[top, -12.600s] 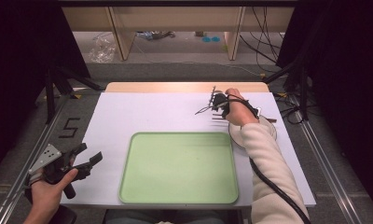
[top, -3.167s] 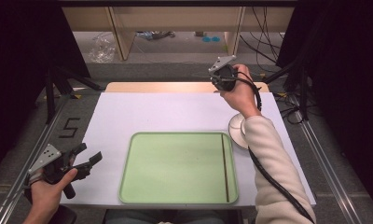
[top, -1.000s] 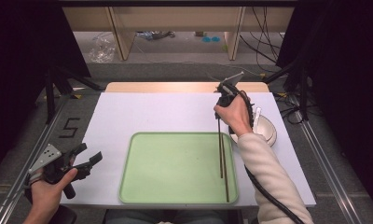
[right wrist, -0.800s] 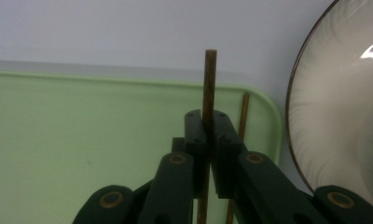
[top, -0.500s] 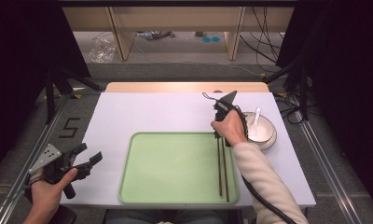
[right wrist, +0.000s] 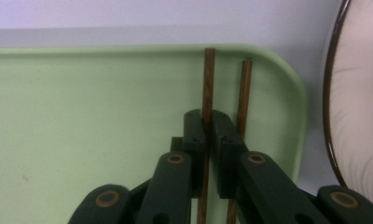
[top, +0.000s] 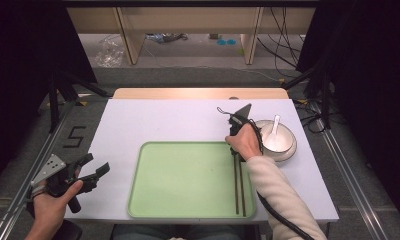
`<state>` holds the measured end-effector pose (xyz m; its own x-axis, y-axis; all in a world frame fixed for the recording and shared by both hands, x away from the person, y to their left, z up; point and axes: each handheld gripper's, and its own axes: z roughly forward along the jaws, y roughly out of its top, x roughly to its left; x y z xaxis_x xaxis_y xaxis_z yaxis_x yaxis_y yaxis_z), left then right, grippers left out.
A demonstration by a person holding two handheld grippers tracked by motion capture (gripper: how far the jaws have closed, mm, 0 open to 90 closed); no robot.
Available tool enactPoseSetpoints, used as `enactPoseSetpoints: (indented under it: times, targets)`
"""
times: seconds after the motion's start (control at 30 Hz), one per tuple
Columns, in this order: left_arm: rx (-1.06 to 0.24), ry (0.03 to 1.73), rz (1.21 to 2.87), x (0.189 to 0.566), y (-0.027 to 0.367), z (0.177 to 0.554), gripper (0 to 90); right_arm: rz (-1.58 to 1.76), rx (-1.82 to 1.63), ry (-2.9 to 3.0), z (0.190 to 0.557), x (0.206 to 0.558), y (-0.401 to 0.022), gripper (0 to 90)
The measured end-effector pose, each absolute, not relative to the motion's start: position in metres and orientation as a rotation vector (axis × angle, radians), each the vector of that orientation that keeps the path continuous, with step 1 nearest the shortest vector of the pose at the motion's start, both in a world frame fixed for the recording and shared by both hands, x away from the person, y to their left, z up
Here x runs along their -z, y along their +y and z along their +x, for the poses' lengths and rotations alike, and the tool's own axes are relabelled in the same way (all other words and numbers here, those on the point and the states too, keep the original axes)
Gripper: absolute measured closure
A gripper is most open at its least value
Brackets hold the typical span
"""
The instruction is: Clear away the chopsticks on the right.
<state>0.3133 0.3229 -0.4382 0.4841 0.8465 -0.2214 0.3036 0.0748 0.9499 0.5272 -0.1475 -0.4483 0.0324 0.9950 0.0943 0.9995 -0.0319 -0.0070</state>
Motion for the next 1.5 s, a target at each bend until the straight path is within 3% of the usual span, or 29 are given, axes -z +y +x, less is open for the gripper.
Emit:
enactPoseSetpoints:
  times: [0.3,0.6,0.97,1.2,1.5]
  targets:
    - [-0.548,1.054,1.490,0.438,0.323,0.313,20.5,-2.167,0.179,-2.187,0.524,0.432,-0.150,79.1]
    - [-0.549,1.052,1.488,0.438,0.323,0.313,20.5,-2.039,0.695,-2.441,0.498,0.402,-0.167,68.9]
    - [-0.557,1.054,1.492,0.438,0.323,0.313,20.3,-1.638,1.359,-2.778,0.455,0.387,-0.197,44.3]
    - [-0.562,1.053,1.493,0.438,0.323,0.313,20.3,-1.554,1.560,-2.785,0.435,0.390,-0.204,37.5]
    - [-0.570,1.047,1.492,0.437,0.324,0.313,20.2,-1.524,1.722,-2.765,0.404,0.401,-0.216,35.9]
